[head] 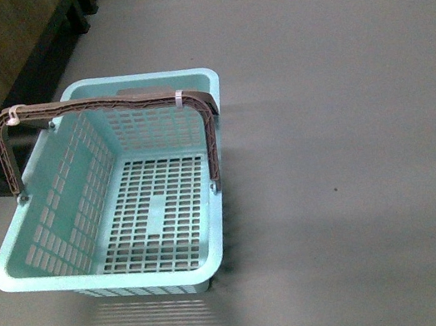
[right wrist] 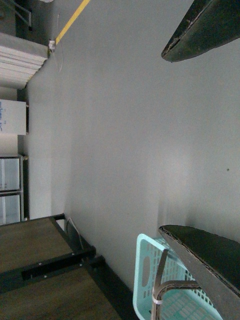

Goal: Pick lemon and mango into basket

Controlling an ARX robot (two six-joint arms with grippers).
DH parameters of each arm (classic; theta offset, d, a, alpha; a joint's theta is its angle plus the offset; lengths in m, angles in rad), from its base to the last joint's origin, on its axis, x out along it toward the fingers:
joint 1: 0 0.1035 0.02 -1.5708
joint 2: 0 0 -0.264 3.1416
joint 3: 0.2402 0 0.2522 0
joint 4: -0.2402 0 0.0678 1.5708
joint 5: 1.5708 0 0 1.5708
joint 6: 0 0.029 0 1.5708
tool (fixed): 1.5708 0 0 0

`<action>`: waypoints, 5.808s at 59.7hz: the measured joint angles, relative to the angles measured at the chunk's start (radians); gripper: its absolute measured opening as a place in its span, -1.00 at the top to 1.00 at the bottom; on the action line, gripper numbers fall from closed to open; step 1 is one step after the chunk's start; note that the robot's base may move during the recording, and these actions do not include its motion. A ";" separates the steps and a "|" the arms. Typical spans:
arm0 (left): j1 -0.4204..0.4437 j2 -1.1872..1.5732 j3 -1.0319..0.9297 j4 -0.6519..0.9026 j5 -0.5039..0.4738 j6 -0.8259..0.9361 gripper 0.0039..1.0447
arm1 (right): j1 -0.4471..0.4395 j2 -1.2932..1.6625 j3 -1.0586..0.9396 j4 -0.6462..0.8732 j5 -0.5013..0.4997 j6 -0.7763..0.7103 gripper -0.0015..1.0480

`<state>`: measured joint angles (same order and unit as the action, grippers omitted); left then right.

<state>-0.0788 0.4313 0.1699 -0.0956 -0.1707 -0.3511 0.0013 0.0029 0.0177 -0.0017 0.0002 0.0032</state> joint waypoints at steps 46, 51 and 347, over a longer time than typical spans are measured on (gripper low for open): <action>-0.175 1.835 0.944 0.634 0.113 -1.135 -0.87 | 0.000 0.000 0.000 0.000 0.000 0.000 -0.83; -0.176 1.871 1.007 0.605 0.104 -1.135 -0.87 | 0.000 0.000 0.000 0.000 0.000 0.000 -0.83; -0.209 0.611 0.663 0.076 0.048 -1.177 0.92 | 0.000 0.000 0.000 0.000 0.000 0.000 -0.83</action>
<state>-0.2878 1.0420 0.8333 -0.0193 -0.1230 -1.5280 0.0013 0.0029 0.0177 -0.0017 0.0002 0.0032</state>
